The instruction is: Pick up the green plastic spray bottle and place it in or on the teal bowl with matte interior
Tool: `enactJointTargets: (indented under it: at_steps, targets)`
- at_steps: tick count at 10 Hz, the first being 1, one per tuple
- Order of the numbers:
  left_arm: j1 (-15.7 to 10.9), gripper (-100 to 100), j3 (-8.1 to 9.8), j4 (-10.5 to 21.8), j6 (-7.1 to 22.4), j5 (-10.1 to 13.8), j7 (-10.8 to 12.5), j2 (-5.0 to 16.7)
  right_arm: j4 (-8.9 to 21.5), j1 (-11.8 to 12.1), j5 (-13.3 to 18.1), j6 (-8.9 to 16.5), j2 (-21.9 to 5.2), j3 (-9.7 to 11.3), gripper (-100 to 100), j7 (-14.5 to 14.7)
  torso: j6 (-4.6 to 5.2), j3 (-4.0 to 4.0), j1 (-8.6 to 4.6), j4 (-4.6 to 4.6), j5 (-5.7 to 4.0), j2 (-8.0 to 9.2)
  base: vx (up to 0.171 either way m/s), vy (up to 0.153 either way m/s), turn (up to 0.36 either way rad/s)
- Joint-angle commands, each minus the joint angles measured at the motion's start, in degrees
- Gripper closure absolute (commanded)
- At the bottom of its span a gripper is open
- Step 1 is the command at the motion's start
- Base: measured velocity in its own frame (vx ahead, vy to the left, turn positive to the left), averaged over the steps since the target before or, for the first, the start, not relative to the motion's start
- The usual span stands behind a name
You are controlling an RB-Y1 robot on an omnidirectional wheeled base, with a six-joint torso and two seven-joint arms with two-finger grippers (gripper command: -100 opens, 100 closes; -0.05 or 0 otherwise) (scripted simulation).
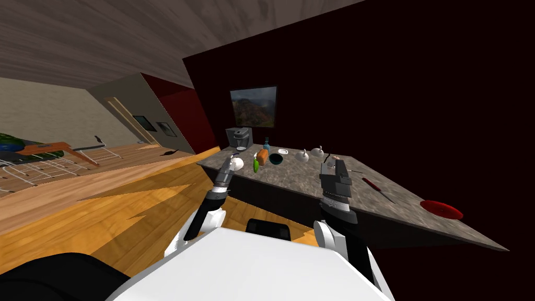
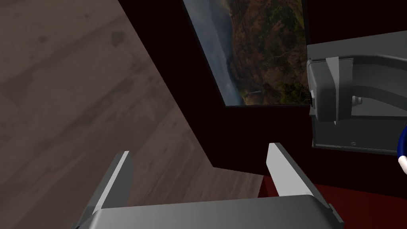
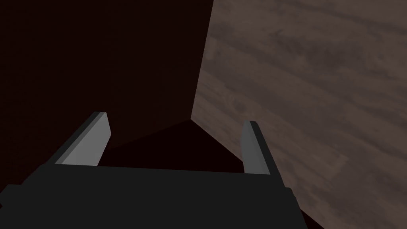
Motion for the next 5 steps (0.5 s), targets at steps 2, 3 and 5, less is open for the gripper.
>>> enactJointTargets:
  at_steps: [2, 3, 5]
  targets:
    - [0.23, -100, 0.98, 1.8, 3.21, -2.41, -1.2, 3.77, 0.0, 0.0, 0.0, 0.0, 0.0, 0.0, 0, 0.0, 0.0, -0.01, -0.01, 0.0, -0.01, -0.01, 0.022, -0.047, -0.128]
    - [0.26, -100, 1.25, 2.31, 4.19, -3.15, -1.58, 4.67, 0.0, 0.0, 0.0, 0.0, 0.0, 0.0, 0, 0.0, 0.01, -0.01, -0.04, -0.01, -0.01, -0.02, 0.02, -0.057, -0.126]
    - [0.36, -100, 2.09, 3.94, 7.26, -5.46, -2.74, 7.25, 0.0, 0.0, 0.0, 0.0, 0.0, 0.0, 0, 0.0, 0.0, -0.02, -0.06, -0.01, -0.02, -0.03, 0.028, -0.06, -0.124]
